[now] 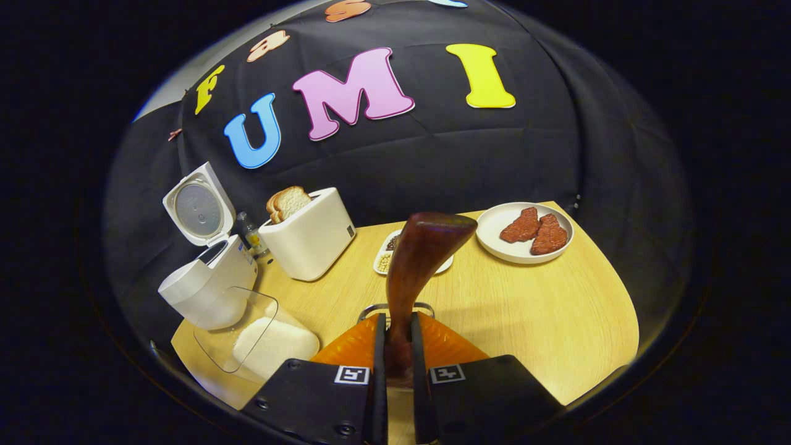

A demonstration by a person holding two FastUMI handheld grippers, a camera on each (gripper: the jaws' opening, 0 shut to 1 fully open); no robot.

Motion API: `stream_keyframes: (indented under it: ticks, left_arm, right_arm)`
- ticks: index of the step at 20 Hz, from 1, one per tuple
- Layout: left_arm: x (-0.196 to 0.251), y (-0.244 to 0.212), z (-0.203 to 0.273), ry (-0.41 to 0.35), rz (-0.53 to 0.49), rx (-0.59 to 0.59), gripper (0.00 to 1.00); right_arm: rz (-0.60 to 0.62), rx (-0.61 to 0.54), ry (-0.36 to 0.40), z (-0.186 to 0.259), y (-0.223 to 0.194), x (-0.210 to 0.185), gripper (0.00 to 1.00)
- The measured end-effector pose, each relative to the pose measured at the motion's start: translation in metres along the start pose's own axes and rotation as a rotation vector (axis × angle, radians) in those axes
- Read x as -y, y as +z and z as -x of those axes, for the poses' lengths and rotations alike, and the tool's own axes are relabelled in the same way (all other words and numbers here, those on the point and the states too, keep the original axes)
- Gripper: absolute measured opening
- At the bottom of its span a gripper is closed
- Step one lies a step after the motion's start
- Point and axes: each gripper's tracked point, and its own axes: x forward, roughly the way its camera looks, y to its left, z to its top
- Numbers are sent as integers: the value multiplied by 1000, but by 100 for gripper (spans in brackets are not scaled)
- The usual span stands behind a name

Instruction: Close the left gripper, press the button to open the rice cooker; take a wooden spoon from the chopstick holder with the right hand, scoop a spoonful of rice and pour it into the rice cooker, then put the wooden spoon back into the chopstick holder.

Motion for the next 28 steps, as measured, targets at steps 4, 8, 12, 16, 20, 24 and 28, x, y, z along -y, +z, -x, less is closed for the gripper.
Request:
stream_keyframes:
  ticks: [4, 8, 12, 16, 20, 24, 28]
  left_arm:
    - [-12, -1, -8, -45, 13, 0, 97]
    - [-30, -5, -35, -124, 16, -7, 97]
    - [-53, -1, -59, -184, 35, 9, 97]
    - [-72, 4, -80, -230, 11, 25, 98]
    - [-88, 3, -93, -261, 1, 28, 98]
    - [-101, 1, -105, -296, -5, 23, 98]
    - [-114, -3, -114, -311, -4, 20, 98]
  right_arm:
    - [6, 71, -20, 18, 36, -15, 21]
    - [47, 164, -52, 44, 81, -43, 21]
    - [43, 202, 0, 59, 97, -110, 21]
    - [108, 158, 26, 49, 68, -172, 21]
    - [178, 101, -10, 21, 28, -209, 21]
    - [287, 15, -87, -9, -17, -210, 21]
    - [418, -47, -173, -26, -48, -204, 20]
